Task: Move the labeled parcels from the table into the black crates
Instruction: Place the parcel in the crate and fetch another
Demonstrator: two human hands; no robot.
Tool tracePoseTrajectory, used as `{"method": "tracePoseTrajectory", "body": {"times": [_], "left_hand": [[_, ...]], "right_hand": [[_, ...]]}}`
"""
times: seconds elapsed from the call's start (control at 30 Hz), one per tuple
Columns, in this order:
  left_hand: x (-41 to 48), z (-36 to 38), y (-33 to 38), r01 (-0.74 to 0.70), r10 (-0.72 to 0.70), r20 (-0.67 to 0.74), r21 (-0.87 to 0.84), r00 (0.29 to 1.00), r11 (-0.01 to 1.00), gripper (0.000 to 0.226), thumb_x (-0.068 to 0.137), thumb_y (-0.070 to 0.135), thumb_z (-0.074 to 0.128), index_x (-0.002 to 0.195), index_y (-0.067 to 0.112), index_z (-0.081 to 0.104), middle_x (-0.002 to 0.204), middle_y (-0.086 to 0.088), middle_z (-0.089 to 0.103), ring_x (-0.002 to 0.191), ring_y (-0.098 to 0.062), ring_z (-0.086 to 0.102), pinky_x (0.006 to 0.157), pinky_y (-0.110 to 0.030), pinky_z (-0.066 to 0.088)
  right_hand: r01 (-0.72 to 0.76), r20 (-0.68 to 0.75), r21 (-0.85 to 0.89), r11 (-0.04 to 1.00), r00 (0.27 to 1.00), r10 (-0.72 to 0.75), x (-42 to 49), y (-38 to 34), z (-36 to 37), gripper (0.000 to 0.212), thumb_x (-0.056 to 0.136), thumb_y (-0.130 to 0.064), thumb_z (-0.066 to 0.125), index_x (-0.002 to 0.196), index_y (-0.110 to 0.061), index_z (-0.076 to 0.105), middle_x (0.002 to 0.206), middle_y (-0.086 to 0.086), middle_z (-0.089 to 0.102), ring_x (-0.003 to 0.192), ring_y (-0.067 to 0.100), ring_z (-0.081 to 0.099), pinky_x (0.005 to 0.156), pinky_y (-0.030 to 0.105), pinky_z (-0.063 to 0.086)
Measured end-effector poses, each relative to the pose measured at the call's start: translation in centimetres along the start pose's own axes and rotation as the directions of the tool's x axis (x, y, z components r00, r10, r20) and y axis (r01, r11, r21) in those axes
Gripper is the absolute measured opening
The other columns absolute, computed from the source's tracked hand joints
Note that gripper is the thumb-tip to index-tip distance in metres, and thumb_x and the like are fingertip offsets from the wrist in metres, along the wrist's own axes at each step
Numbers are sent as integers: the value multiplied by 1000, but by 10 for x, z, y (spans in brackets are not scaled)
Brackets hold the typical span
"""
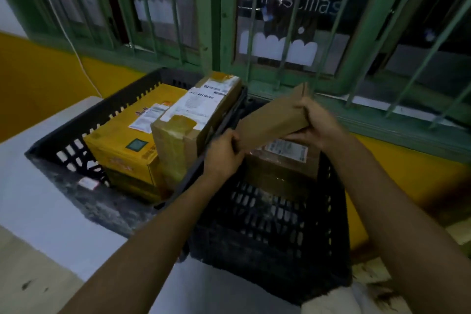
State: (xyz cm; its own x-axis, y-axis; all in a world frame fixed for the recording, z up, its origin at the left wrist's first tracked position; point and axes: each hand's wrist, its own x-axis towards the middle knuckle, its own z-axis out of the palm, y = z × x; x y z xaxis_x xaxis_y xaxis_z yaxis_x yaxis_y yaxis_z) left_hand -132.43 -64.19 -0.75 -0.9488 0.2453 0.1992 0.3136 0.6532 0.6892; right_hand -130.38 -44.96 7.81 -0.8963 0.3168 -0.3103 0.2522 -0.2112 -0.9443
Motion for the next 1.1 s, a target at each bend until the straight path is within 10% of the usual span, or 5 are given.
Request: {"method": "tracePoseTrajectory", "body": {"times": [0.37, 0.6, 0.7, 0.8, 1.1], "left_hand": [[49, 57, -13, 398, -284, 343, -329, 895, 857, 40, 97, 9, 47, 136, 1, 43, 134, -17, 52, 121, -31, 51, 101, -30, 41], [59, 75, 4, 771, -377, 718, -637, 585, -18, 45, 105, 30, 32, 142, 5, 40, 143, -19, 45, 128, -32, 46, 103, -44, 42], [58, 79, -4, 737, -479, 654, -676, 586, -21, 34, 101, 19, 45, 129, 3, 55, 123, -19, 62, 98, -28, 62, 67, -32, 55], [55, 83, -5, 728, -525, 634, -685, 568, -39, 31, 100, 11, 44, 127, 3, 57, 122, -18, 63, 104, -27, 62, 82, -33, 55], [48, 66, 20, 716, -549, 573, -695, 608, 68, 24, 98, 19, 48, 106, 6, 66, 95, -9, 66, 73, -21, 59, 54, -23, 49]], "right_hand": [[172, -128, -491, 854, 956, -265, 84, 50, 61, 62, 103, -30, 42, 155, -27, 8, 154, 8, 33, 128, 32, 46, 91, 30, 41], [146, 74, -626, 766, 989, -128, 123, 100, 97, 63, 104, -33, 35, 155, -15, 3, 157, 19, 23, 137, 35, 34, 103, 30, 32], [163, 111, -785, 598, 986, -123, 139, 117, 83, 57, 106, -32, 24, 155, -13, 3, 160, 19, 8, 147, 35, 10, 119, 44, 11], [181, 149, -831, 526, 983, -103, 147, 117, 75, 56, 105, -37, 21, 154, -19, 1, 161, 16, 4, 148, 35, 2, 119, 51, 3], [94, -153, -536, 839, 966, -207, 105, 84, 44, 45, 101, -18, 47, 144, -9, 37, 139, 15, 50, 118, 30, 54, 85, 29, 47]]}}
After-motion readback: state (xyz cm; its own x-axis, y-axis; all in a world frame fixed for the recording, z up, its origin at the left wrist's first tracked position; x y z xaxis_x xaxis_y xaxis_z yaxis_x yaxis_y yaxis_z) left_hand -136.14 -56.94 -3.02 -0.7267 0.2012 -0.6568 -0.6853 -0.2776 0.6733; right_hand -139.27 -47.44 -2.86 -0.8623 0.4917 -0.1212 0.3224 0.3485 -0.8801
